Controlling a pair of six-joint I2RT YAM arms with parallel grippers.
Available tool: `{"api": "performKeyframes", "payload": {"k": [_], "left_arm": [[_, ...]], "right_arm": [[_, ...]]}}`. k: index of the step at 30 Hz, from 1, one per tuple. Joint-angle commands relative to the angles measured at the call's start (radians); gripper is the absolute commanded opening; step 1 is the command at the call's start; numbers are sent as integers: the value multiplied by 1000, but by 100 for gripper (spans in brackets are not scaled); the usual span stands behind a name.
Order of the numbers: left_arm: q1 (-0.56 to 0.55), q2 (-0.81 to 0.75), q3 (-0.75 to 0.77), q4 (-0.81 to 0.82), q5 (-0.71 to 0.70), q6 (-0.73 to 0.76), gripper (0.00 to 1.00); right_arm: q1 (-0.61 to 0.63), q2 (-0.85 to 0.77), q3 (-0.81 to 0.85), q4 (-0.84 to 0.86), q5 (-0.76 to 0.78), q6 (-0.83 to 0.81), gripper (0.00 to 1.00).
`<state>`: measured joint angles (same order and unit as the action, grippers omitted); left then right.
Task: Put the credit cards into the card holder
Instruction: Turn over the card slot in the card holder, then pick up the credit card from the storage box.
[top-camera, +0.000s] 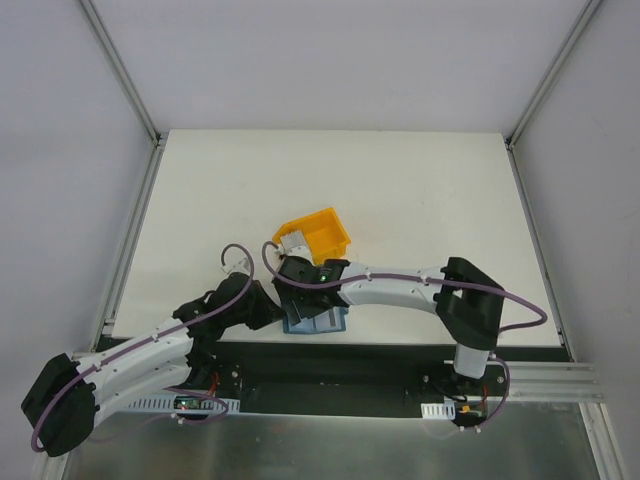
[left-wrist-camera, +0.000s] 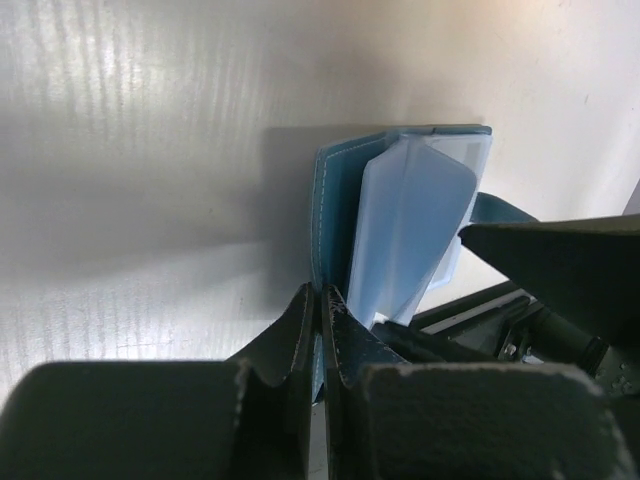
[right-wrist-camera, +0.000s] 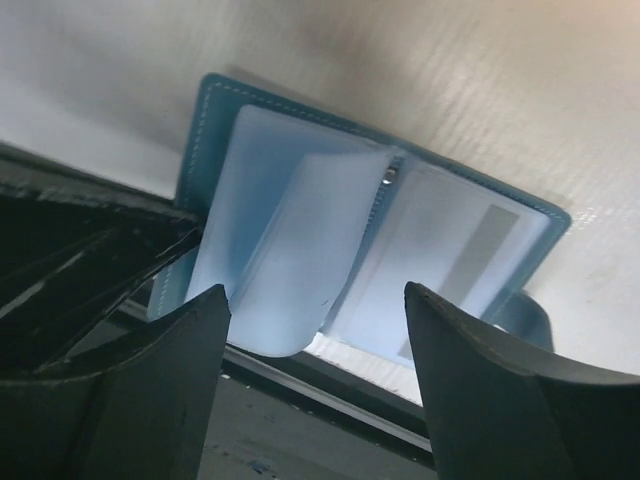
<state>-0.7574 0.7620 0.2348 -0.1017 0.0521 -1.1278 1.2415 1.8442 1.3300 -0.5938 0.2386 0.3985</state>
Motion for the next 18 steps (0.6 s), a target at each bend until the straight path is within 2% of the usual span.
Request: {"api": "performKeyframes", "payload": {"k": [1,10,14,18], "left_arm": [[10,-10,-35,0,-18,-43,0],[10,26,-77,0,-46,-92,0],[10,25,-84,0,-70,-102,0],[13,30,-84,0,-78,-105,0]], "right_arm": [[-11,-137,-103,214,-137,19,73],[-111,-284,-265,434,-323,59,71],[-165,-359,-270,439,-338,25,70],[-233,-392,-200,382,-300,-58,72]]}}
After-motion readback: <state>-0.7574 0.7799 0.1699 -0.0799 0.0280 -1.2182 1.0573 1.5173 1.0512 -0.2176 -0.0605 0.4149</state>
